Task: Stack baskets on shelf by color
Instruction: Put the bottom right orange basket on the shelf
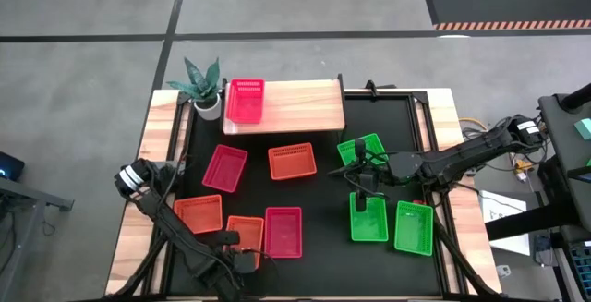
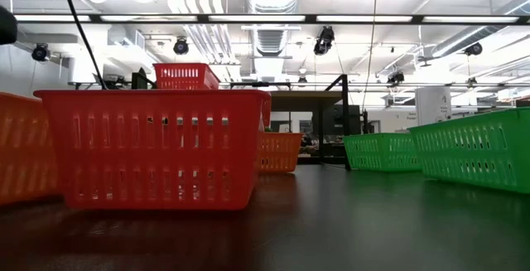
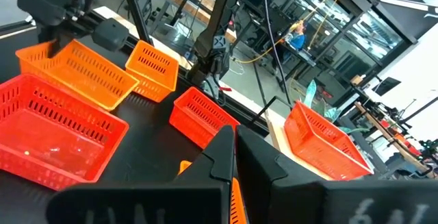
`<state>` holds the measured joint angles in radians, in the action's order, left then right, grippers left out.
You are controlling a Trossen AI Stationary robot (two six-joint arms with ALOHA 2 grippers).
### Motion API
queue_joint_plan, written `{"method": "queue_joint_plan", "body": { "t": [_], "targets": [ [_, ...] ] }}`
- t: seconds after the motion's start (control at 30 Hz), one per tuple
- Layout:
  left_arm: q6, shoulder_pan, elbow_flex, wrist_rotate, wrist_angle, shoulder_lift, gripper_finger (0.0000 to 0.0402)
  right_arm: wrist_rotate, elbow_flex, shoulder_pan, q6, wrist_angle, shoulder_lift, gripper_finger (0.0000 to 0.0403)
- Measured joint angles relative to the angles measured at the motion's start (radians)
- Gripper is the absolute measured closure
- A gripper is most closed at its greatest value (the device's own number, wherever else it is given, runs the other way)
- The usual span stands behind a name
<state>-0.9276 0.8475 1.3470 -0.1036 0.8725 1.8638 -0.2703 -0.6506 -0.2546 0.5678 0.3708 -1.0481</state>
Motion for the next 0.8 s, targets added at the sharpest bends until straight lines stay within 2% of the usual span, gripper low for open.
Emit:
{"method": "queue_joint_plan", "body": {
  "t": [0.27, 0.4, 0.67, 0.8],
  "targets": [
    [0.001, -0.026, 0.09, -0.011, 0.053, -0.052, 0.0401, -0.003, 0.0, 0.0, 0.002, -0.013, 0.0, 0.0394],
    [0.013, -0.06, 0.163, -0.107, 0.124, -0.086, 0.0401, -0.04, 0.0, 0.0, 0.02, -0.038, 0.001, 0.0394],
    [0.257, -0.136, 0.338, -0.2, 0.197, -0.14, 0.0401, -0.048, 0.0, 0.0, 0.003, -0.105, 0.036, 0.0394],
    [0.404, -0.192, 0.411, -0.303, 0.267, -0.16, 0.0401, -0.048, 0.0, 0.0, -0.019, -0.162, 0.068, 0.0394]
  ]
}}
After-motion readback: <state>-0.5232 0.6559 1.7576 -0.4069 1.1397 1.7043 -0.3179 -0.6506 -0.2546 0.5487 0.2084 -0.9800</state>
